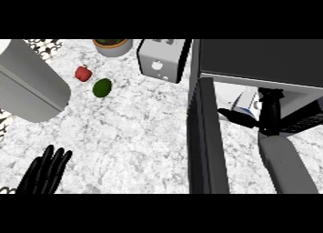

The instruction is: Pick up the milk, place it into the microwave and close the microwave

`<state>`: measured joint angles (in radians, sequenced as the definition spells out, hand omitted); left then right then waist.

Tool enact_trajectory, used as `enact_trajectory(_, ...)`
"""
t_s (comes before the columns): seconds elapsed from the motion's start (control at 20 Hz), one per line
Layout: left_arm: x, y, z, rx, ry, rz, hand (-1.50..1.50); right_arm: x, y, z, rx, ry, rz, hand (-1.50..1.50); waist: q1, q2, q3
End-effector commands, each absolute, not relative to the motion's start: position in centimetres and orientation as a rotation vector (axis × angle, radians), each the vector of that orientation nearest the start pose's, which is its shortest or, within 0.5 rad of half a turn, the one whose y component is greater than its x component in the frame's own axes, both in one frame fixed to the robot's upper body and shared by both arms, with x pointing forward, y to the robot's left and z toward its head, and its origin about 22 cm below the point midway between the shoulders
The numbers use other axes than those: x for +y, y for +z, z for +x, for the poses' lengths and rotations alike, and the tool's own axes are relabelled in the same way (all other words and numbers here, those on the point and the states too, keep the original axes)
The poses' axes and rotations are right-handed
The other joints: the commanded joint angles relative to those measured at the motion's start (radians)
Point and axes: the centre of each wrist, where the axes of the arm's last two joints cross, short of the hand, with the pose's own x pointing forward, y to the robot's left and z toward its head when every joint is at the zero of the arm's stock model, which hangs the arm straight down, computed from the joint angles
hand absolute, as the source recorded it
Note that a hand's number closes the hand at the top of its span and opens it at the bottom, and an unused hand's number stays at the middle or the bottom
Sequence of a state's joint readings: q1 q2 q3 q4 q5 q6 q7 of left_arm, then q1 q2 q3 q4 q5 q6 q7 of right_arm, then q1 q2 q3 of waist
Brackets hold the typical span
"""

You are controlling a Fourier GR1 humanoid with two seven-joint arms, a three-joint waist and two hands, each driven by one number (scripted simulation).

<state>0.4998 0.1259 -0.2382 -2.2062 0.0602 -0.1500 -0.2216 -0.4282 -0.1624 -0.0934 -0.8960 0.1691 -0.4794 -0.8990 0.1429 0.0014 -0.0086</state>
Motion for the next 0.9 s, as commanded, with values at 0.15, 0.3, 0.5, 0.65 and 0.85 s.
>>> enact_trajectory(0.15, 21.9, 6.9, 12.9, -1.943, -0.161, -0.184, -1.50, -25.9, -3.0, 36.3, -1.943, 0.164, -0.506, -1.50, -0.013, 0.043, 0.012)
enact_trajectory(0.3, 21.4, 7.1, 12.7, -1.937, -0.146, -0.185, -1.50, -26.6, -2.9, 36.4, -1.938, 0.146, -0.482, -1.50, -0.019, 0.037, 0.013)
enact_trajectory(0.5, 20.8, 6.4, 12.7, -1.910, -0.167, -0.218, -1.50, -25.6, -4.2, 35.7, -1.910, 0.160, -0.424, -1.50, -0.035, 0.029, 0.011)
enact_trajectory(0.65, 20.6, 6.3, 12.9, -1.890, -0.191, -0.235, -1.50, -24.8, -3.8, 36.1, -1.927, 0.157, -0.316, -1.50, -0.046, 0.027, 0.011)
enact_trajectory(0.85, 19.6, 6.2, 13.9, -1.885, -0.221, -0.274, -1.50, -23.9, -5.1, 35.3, -1.923, 0.126, -0.211, -1.50, -0.076, 0.027, 0.011)
